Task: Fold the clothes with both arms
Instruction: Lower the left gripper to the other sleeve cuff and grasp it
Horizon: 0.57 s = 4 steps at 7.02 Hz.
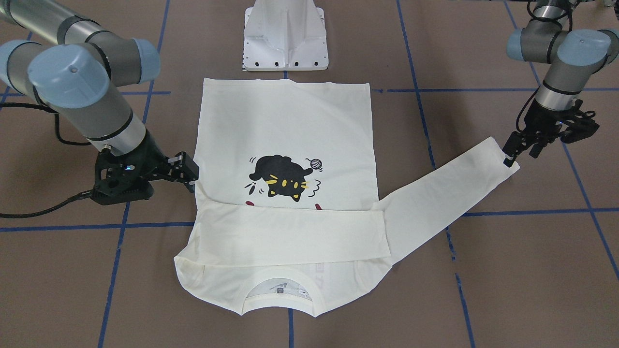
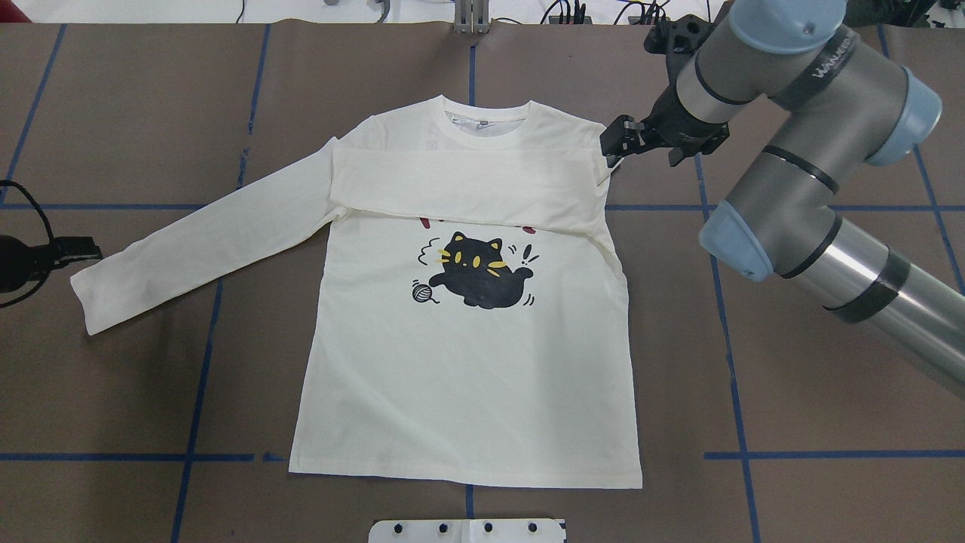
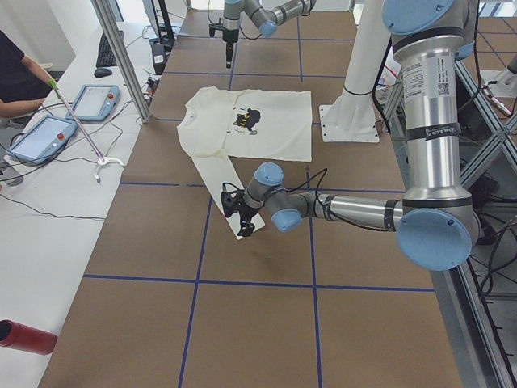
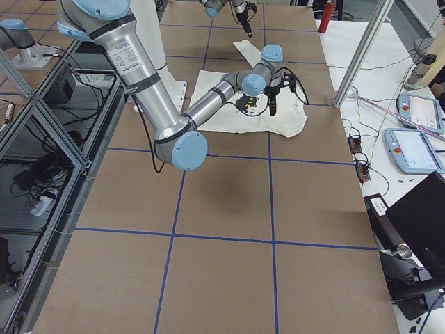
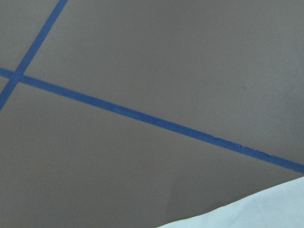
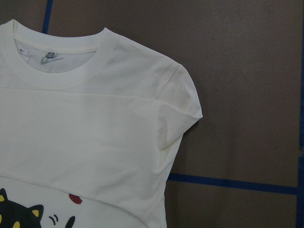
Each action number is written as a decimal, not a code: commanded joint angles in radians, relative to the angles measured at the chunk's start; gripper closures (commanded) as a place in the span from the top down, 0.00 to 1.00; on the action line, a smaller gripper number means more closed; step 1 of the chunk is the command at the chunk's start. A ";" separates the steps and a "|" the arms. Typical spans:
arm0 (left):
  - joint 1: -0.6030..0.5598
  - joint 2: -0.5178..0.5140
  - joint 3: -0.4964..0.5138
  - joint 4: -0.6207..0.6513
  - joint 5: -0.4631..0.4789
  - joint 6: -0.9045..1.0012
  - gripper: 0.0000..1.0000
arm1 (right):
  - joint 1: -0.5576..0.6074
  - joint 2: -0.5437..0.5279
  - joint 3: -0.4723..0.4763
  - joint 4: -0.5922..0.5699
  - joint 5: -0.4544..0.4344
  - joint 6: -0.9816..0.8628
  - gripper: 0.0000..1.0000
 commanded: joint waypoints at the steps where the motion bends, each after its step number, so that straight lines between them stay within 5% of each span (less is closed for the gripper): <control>1: 0.066 0.007 0.007 0.001 0.040 -0.044 0.99 | 0.021 -0.038 0.022 -0.006 0.028 -0.030 1.00; 4: 0.071 0.008 0.023 0.002 0.044 -0.039 0.96 | 0.021 -0.038 0.024 -0.003 0.028 -0.029 1.00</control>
